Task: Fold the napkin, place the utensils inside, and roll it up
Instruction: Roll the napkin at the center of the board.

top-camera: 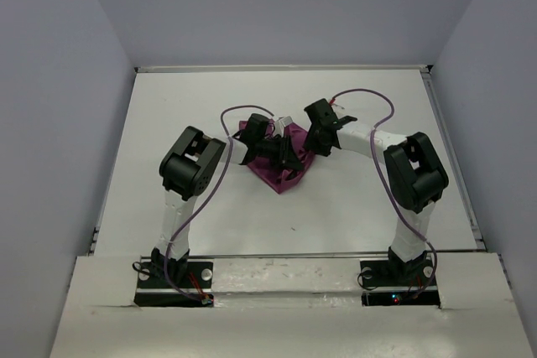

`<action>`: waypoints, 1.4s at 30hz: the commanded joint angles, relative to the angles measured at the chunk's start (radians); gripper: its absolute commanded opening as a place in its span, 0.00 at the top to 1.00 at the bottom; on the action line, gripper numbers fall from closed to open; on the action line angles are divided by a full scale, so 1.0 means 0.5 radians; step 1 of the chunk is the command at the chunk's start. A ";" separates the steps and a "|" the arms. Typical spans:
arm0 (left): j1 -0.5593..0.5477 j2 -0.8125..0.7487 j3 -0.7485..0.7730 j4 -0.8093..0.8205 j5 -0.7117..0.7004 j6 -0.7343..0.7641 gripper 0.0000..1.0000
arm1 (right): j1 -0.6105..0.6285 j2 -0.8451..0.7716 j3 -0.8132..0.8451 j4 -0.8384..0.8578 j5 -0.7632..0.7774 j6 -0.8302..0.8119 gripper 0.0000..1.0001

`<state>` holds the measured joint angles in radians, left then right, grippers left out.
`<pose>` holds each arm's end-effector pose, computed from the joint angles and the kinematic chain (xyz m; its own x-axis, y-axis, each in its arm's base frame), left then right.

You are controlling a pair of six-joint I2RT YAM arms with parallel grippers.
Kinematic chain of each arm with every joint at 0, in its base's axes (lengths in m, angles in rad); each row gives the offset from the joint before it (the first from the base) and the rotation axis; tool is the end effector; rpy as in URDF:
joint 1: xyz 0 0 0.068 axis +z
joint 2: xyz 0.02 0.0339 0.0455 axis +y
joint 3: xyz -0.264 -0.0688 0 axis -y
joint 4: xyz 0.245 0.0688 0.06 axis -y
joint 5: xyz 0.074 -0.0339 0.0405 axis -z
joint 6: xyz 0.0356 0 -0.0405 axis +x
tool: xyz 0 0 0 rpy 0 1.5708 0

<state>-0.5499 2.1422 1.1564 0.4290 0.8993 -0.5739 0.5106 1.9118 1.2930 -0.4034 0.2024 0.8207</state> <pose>0.3518 -0.2483 0.1136 -0.8625 0.1325 -0.4883 0.5043 0.3037 -0.8084 0.3520 0.1890 0.1762 -0.7908 0.3785 -0.4810 0.2806 0.9226 0.2646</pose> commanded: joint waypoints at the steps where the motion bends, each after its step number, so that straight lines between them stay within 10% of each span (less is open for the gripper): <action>1: -0.051 0.029 0.043 -0.054 0.137 0.092 1.00 | 0.010 -0.044 0.034 -0.028 0.037 0.083 0.99; 8: -0.051 0.014 0.062 -0.103 0.128 0.135 1.00 | 0.010 -0.056 0.037 -0.040 0.022 0.098 0.99; 11: -0.051 0.017 0.068 -0.112 0.116 0.135 1.00 | 0.010 -0.077 0.028 -0.040 0.019 0.104 0.49; 16: -0.048 -0.017 0.053 -0.109 0.021 0.099 1.00 | 0.010 -0.191 0.010 -0.074 0.080 0.104 0.33; 28: -0.051 -0.066 0.006 0.157 -0.102 -0.230 1.00 | -0.012 -0.390 0.077 -0.227 0.200 0.086 0.35; 42: -0.048 0.011 -0.012 0.240 -0.035 -0.309 1.00 | -0.012 -0.280 0.031 -0.150 0.003 -0.003 0.88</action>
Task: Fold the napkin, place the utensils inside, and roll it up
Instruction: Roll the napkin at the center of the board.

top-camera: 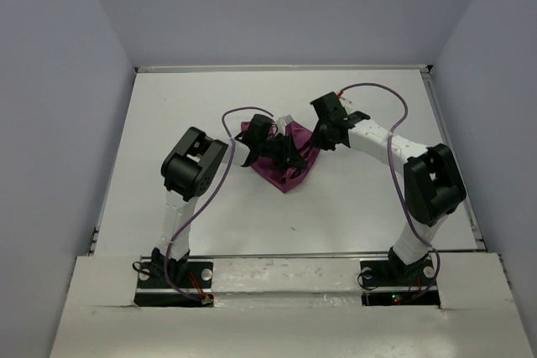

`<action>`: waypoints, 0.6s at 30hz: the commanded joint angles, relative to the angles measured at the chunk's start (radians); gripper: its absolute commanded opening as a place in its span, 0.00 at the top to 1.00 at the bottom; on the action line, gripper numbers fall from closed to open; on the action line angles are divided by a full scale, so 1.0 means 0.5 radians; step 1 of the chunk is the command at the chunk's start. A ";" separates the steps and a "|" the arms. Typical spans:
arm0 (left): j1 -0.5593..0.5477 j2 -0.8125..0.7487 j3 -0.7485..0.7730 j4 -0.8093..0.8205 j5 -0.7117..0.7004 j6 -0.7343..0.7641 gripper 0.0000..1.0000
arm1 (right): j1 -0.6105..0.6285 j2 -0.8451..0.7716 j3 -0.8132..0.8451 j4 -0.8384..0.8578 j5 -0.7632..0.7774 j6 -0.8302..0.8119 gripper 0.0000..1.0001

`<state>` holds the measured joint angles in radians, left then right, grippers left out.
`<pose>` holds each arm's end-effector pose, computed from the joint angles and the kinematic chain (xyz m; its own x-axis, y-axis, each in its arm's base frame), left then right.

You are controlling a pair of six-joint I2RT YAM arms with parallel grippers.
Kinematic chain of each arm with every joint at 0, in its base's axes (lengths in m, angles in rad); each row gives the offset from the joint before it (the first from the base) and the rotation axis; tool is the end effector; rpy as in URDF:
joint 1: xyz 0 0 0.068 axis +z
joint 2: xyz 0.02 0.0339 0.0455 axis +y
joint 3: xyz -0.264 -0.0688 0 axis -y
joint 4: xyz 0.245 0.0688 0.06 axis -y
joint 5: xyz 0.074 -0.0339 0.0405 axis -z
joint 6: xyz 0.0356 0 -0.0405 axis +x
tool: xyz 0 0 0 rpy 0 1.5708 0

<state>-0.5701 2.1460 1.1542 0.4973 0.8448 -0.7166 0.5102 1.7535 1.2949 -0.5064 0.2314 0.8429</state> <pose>0.3509 -0.2566 0.1164 -0.9006 0.0594 -0.4306 0.4256 0.3218 -0.8458 0.3322 0.1765 0.2291 -0.7471 0.4147 -0.5196 0.2951 0.9072 0.2997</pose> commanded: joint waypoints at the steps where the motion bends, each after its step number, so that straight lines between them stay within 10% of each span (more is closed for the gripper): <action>1: -0.007 0.006 -0.007 0.104 0.075 -0.024 1.00 | -0.011 0.037 0.021 0.059 -0.061 -0.050 0.88; 9: -0.010 0.022 -0.020 0.107 0.081 -0.021 1.00 | -0.011 0.021 -0.049 0.114 -0.122 -0.087 0.62; 18: -0.007 0.025 -0.035 0.107 0.099 -0.012 1.00 | -0.011 -0.068 -0.123 0.117 -0.082 -0.078 0.64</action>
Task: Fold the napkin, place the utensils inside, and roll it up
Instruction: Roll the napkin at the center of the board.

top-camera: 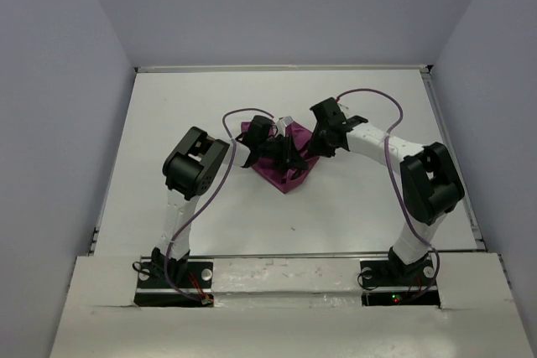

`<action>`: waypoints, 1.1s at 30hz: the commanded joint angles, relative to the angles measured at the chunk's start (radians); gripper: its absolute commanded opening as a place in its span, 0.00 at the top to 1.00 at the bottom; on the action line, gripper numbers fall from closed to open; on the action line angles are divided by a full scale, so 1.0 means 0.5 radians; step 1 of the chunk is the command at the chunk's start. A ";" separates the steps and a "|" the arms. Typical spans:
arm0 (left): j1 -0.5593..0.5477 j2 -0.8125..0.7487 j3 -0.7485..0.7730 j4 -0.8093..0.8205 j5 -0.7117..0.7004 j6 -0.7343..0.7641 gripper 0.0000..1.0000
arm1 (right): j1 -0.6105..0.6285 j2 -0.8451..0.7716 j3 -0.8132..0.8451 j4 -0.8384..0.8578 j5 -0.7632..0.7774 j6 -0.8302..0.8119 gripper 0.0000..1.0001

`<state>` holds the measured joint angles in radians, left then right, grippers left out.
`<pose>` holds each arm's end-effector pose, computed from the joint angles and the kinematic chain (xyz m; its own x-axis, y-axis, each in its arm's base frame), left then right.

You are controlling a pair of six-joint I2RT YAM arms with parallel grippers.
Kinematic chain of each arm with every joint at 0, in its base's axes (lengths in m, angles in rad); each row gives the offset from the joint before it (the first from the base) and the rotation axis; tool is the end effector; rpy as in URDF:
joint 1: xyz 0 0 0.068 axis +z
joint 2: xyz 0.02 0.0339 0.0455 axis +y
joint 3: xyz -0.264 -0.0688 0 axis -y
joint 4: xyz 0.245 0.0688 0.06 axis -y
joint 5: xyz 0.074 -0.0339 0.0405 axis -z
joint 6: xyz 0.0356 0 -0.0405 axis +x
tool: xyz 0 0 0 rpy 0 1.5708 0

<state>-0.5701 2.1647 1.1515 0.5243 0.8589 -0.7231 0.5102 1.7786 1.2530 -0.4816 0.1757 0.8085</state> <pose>0.3509 -0.2570 0.1105 -0.9021 0.0649 -0.4266 0.4246 0.3096 -0.8508 0.3301 0.1776 0.2086 -0.7983 0.3693 -0.4758 0.2578 0.9234 0.2843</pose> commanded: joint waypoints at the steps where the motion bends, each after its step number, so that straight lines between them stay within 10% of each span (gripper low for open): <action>1: -0.007 -0.010 -0.030 0.050 0.071 0.001 1.00 | -0.011 -0.130 -0.051 0.070 0.038 -0.009 0.64; 26: -0.007 -0.010 -0.039 0.050 0.098 0.023 1.00 | -0.011 -0.155 -0.230 0.153 -0.032 -0.012 0.65; 33: -0.007 -0.004 -0.030 0.050 0.111 0.023 1.00 | -0.011 -0.057 -0.110 0.196 -0.115 -0.065 0.84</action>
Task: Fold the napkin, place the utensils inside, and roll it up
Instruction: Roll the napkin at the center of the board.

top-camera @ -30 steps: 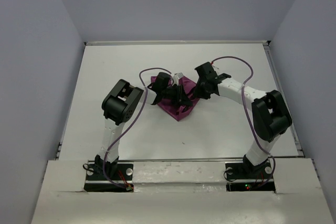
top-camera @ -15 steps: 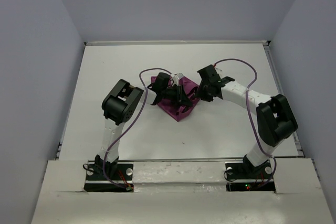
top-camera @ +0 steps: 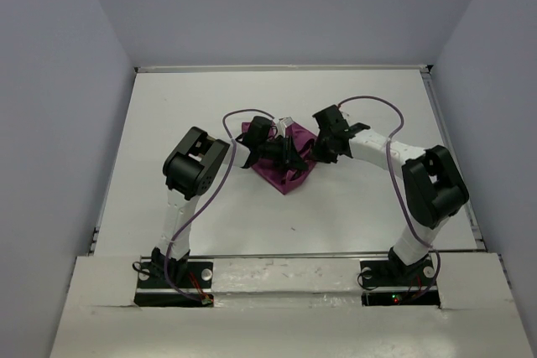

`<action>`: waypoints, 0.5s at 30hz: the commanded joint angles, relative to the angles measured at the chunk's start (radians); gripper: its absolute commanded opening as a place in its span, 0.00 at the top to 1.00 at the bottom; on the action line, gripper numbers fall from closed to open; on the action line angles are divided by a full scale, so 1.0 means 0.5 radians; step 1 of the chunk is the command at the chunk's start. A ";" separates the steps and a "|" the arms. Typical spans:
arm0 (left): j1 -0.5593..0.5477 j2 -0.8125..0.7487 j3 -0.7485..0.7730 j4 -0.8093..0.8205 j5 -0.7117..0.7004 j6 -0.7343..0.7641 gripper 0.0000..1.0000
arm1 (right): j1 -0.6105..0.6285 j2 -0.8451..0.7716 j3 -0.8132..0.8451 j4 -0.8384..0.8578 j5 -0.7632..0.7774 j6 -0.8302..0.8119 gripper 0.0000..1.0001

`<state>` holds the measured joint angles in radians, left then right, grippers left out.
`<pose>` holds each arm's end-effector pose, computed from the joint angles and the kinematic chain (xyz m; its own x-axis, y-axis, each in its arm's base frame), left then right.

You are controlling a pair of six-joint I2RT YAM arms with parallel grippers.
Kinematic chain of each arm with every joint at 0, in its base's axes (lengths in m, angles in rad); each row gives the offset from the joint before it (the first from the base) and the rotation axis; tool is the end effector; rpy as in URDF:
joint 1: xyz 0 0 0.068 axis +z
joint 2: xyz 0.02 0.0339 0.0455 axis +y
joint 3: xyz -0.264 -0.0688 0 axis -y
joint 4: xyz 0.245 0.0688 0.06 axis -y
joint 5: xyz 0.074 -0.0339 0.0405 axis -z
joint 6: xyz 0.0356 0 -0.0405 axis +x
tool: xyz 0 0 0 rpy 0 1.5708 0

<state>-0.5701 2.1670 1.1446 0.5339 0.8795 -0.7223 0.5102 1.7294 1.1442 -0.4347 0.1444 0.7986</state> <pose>0.3493 -0.2565 0.1088 -0.9025 0.0780 -0.4235 0.4267 0.2947 -0.8551 0.3134 0.1695 0.1958 -0.8179 0.3547 -0.4530 0.2413 0.9263 0.2894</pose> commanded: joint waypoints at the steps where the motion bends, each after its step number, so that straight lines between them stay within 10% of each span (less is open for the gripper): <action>1: -0.007 -0.005 -0.010 0.031 0.076 0.018 1.00 | -0.011 0.054 0.132 0.099 -0.053 -0.048 0.90; 15: -0.007 0.032 -0.004 0.031 0.109 0.021 1.00 | -0.011 0.174 0.270 0.210 -0.117 -0.088 0.99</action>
<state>-0.5690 2.1769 1.1446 0.5438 0.8993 -0.7231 0.5098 1.7985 1.2209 -0.3965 0.1066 0.7689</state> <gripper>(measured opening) 0.276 0.018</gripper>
